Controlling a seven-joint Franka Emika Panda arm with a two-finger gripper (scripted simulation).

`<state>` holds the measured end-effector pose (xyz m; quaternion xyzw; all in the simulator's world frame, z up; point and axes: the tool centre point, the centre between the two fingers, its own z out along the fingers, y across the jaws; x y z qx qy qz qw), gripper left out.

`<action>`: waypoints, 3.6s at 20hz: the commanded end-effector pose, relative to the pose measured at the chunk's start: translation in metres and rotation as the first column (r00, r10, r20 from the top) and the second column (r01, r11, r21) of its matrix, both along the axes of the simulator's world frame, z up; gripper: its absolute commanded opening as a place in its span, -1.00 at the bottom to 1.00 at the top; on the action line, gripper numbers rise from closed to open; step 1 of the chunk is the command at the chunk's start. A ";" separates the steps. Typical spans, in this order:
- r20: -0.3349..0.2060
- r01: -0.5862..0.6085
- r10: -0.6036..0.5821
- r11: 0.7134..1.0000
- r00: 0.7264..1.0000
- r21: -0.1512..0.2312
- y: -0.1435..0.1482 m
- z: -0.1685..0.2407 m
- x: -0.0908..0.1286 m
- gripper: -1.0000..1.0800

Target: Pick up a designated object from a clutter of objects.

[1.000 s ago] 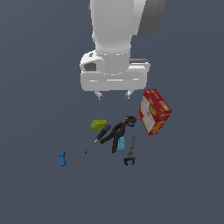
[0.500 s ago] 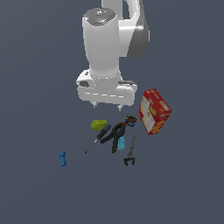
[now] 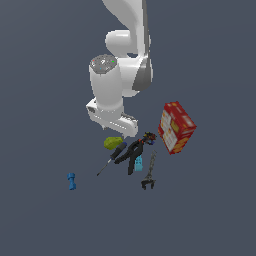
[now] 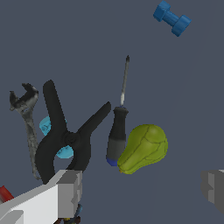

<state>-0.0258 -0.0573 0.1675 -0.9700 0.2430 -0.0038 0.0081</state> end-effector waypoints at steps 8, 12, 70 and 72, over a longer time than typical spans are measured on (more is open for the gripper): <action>-0.010 0.167 -0.167 0.986 0.986 -0.012 -0.020 -0.045 -0.024 0.92; -0.011 0.188 -0.188 0.982 0.982 -0.014 -0.022 -0.051 -0.028 0.92; -0.009 0.190 -0.190 0.982 0.982 -0.017 0.028 0.031 -0.060 -1.00; -0.009 0.190 -0.190 0.982 0.982 -0.018 0.034 0.049 -0.065 -1.00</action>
